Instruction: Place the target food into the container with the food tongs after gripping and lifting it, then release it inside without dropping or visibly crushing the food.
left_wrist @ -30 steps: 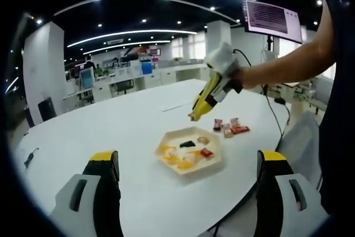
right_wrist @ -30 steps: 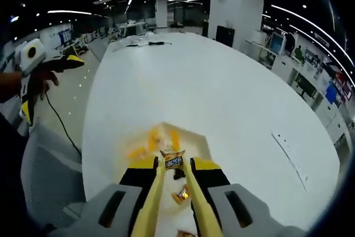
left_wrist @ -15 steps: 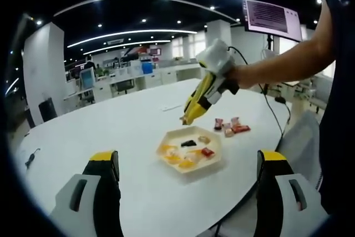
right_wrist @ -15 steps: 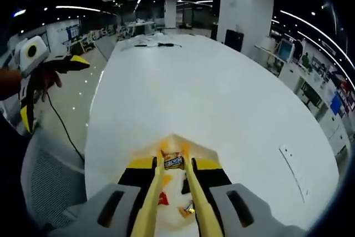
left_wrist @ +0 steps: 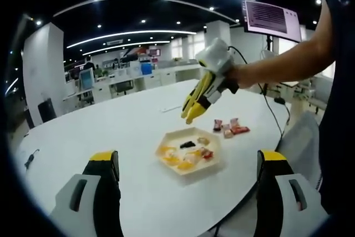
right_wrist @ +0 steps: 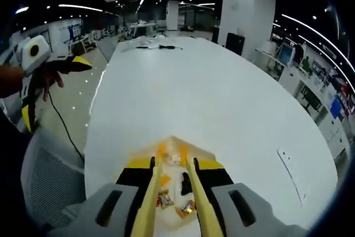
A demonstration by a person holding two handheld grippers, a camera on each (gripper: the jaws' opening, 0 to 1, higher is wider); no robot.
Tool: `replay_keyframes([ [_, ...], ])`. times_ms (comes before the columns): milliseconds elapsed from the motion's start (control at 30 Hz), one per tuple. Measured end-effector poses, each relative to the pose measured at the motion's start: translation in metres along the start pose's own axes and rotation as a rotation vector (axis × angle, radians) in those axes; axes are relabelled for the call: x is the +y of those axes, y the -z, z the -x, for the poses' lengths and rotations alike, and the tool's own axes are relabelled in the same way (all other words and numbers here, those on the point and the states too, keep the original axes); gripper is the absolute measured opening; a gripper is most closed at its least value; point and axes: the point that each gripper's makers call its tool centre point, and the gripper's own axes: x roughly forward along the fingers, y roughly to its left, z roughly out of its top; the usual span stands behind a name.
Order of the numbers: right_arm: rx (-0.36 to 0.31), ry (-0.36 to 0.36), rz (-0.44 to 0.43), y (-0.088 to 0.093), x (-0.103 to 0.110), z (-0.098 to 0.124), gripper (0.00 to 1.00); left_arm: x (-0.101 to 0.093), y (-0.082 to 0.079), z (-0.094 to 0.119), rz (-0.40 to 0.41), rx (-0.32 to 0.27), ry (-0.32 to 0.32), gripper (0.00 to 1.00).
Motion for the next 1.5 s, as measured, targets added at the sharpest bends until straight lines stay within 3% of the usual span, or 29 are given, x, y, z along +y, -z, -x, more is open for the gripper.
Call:
replay_keyframes([
  [733, -0.015, 0.013, 0.017, 0.003, -0.006, 0.031, 0.29, -0.005, 0.001, -0.002, -0.002, 0.005, 0.01, 0.99],
  [1500, 0.01, 0.074, -0.043, 0.063, -0.032, 0.087, 0.29, -0.012, -0.005, -0.014, -0.022, 0.009, 0.045, 0.99],
])
